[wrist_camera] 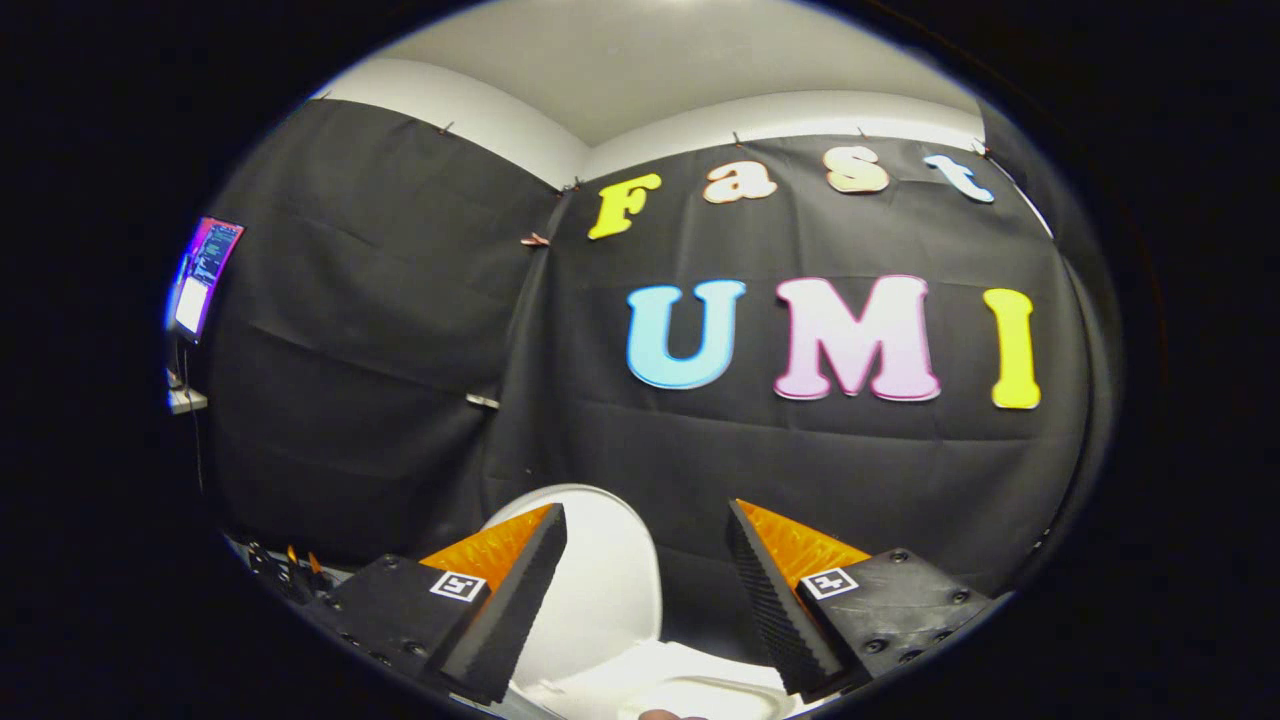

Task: Open the toilet lid.

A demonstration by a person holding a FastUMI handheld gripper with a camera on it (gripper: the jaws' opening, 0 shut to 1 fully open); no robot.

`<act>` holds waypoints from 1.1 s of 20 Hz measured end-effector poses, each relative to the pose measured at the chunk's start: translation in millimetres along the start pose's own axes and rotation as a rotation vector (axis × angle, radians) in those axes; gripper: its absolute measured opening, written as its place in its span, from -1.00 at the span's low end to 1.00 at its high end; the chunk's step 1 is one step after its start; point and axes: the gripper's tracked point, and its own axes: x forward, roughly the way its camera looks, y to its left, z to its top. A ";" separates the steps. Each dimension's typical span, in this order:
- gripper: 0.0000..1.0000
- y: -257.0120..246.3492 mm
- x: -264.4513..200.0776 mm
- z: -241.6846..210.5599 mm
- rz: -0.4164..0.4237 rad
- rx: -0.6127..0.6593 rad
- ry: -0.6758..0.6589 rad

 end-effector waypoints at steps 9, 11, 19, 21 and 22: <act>0.96 -157.6 -99.7 -66.7 -0.316 -0.015 0.078; 0.96 -170.5 -116.7 -83.4 -0.348 -0.033 0.096; 0.97 -195.3 -150.1 -100.1 -0.495 -0.014 0.087; 0.96 -188.8 -146.3 -104.1 -0.486 0.016 0.090; 0.97 -184.5 -143.8 -107.7 -0.477 0.017 0.097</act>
